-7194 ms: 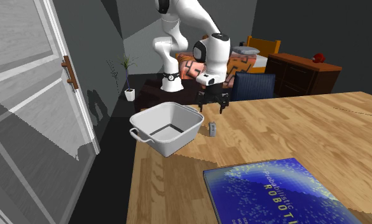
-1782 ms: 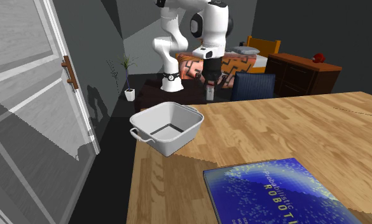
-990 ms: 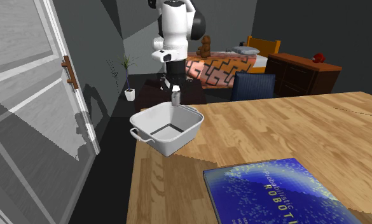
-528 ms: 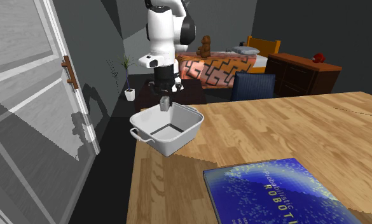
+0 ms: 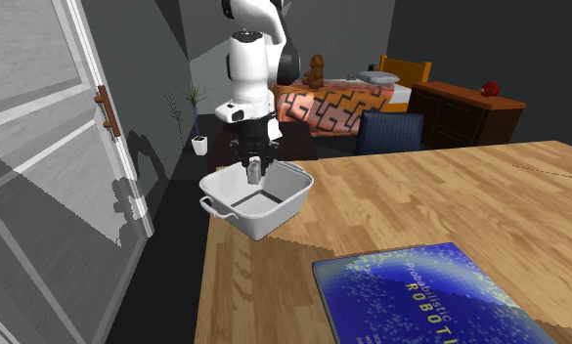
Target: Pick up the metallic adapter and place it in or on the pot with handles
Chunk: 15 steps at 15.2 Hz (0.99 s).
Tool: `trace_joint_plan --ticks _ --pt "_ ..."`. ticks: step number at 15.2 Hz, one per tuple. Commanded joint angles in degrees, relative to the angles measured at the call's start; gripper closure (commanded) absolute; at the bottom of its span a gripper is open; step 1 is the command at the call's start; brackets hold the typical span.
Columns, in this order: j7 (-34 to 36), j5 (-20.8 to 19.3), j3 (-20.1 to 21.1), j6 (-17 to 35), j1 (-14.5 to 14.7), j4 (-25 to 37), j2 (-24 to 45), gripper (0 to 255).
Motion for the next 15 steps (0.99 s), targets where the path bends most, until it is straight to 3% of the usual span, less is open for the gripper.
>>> trace_joint_plan --ticks 1,8,9,15 --pt "0.18 -0.21 -0.09 1.25 0.13 -0.11 1.11 255" --pt "0.18 -0.20 -0.09 1.25 0.13 -0.11 1.11 255" --pt "0.18 -0.20 -0.09 1.25 0.13 -0.11 1.12 0" --pt "0.05 -0.01 0.02 -0.30 0.06 0.46 0.13 0"
